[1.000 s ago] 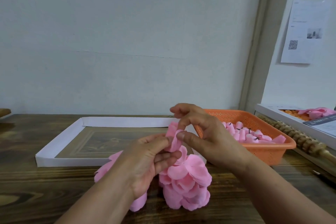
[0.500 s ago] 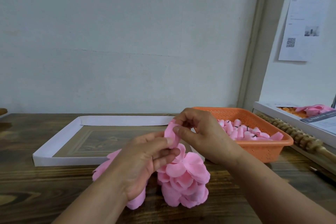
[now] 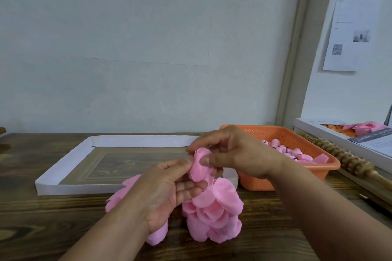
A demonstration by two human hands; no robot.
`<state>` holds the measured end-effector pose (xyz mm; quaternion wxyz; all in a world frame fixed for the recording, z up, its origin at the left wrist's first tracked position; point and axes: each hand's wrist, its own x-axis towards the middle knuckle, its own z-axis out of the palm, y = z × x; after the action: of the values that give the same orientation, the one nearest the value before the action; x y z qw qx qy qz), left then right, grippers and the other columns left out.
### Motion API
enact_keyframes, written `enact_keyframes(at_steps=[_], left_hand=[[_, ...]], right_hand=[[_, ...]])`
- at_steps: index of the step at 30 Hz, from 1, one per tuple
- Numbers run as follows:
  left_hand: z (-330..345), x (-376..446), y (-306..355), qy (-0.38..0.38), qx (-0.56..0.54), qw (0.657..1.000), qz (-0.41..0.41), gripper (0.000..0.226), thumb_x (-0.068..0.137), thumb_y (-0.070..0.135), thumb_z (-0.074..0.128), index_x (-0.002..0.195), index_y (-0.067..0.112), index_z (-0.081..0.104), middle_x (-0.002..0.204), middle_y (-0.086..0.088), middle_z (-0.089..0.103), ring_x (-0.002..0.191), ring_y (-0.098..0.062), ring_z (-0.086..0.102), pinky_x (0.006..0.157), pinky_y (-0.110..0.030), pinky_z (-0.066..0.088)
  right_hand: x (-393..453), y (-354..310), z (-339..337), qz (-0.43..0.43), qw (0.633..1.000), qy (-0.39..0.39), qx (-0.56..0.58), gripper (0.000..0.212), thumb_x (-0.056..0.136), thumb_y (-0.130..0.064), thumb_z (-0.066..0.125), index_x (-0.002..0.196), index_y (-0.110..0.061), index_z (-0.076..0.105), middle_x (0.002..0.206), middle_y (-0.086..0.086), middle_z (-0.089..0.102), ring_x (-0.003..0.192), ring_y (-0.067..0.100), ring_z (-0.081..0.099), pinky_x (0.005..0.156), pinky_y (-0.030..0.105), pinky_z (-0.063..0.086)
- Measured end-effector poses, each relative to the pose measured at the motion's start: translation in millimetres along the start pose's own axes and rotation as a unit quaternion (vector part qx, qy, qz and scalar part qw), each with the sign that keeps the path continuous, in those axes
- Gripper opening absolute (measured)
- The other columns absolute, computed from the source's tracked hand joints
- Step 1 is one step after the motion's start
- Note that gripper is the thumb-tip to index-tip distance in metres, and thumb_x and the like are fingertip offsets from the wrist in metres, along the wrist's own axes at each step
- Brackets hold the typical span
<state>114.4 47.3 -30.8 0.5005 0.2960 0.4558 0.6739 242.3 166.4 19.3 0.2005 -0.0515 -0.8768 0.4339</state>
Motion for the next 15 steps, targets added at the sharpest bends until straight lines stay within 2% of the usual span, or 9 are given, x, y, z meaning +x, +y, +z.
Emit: enact_keyframes(at_steps=[2, 6, 8, 10, 13, 15], left_hand=[[-1, 0, 1, -0.007, 0.003, 1.0, -0.006, 0.041, 0.066, 0.025, 0.066, 0.097, -0.001, 0.07, 0.094, -0.024, 0.072, 0.064, -0.023, 0.071, 0.055, -0.025, 0.058], [1, 3, 5, -0.012, 0.001, 1.0, -0.024, 0.033, 0.066, 0.023, 0.066, 0.089, 0.0, 0.072, 0.092, -0.024, 0.072, 0.059, -0.021, 0.07, 0.052, -0.024, 0.058], [2, 5, 7, -0.013, -0.003, 0.999, -0.032, 0.03, 0.069, 0.023, 0.066, 0.088, 0.0, 0.073, 0.09, -0.023, 0.072, 0.057, -0.02, 0.069, 0.048, -0.023, 0.056], [2, 8, 7, -0.009, 0.003, 0.999, -0.034, 0.028, 0.081, 0.022, 0.063, 0.095, 0.0, 0.071, 0.089, -0.022, 0.073, 0.057, -0.019, 0.069, 0.048, -0.022, 0.055], [-3, 16, 3, 0.061, 0.116, 0.991, 0.015, 0.023, 0.093, 0.021, 0.057, 0.103, 0.004, 0.068, 0.079, -0.013, 0.072, 0.051, -0.013, 0.065, 0.045, -0.019, 0.051], [-12, 26, 0, 0.14, 0.262, 0.95, 0.098, 0.018, 0.092, 0.017, 0.06, 0.103, 0.006, 0.07, 0.077, -0.005, 0.07, 0.046, -0.005, 0.06, 0.045, -0.016, 0.046]], right_hand=[[1, 0, 0, 0.004, 0.999, 0.008, 0.033, 0.025, 0.082, 0.01, 0.062, 0.093, -0.011, 0.07, 0.085, 0.023, 0.066, 0.068, 0.029, 0.057, 0.057, 0.024, 0.052], [5, 0, -3, 0.004, 0.998, 0.036, 0.043, 0.011, 0.08, 0.01, 0.064, 0.087, 0.003, 0.068, 0.083, 0.035, 0.063, 0.068, 0.036, 0.056, 0.059, 0.032, 0.051], [7, -1, -2, 0.001, 0.998, 0.046, 0.038, 0.008, 0.08, 0.011, 0.064, 0.083, 0.004, 0.068, 0.078, 0.029, 0.065, 0.065, 0.034, 0.056, 0.057, 0.03, 0.051], [9, 1, -3, 0.003, 0.998, 0.057, 0.028, 0.009, 0.08, 0.011, 0.064, 0.08, 0.003, 0.068, 0.073, 0.021, 0.066, 0.061, 0.031, 0.056, 0.054, 0.028, 0.051], [8, 7, -11, 0.022, 0.993, 0.112, -0.019, 0.01, 0.08, 0.009, 0.065, 0.076, 0.0, 0.068, 0.065, 0.013, 0.067, 0.05, 0.021, 0.058, 0.05, 0.026, 0.049], [6, 12, -21, 0.044, 0.981, 0.161, -0.098, 0.017, 0.081, 0.007, 0.065, 0.072, -0.007, 0.067, 0.062, 0.005, 0.066, 0.047, 0.011, 0.059, 0.048, 0.025, 0.05]])
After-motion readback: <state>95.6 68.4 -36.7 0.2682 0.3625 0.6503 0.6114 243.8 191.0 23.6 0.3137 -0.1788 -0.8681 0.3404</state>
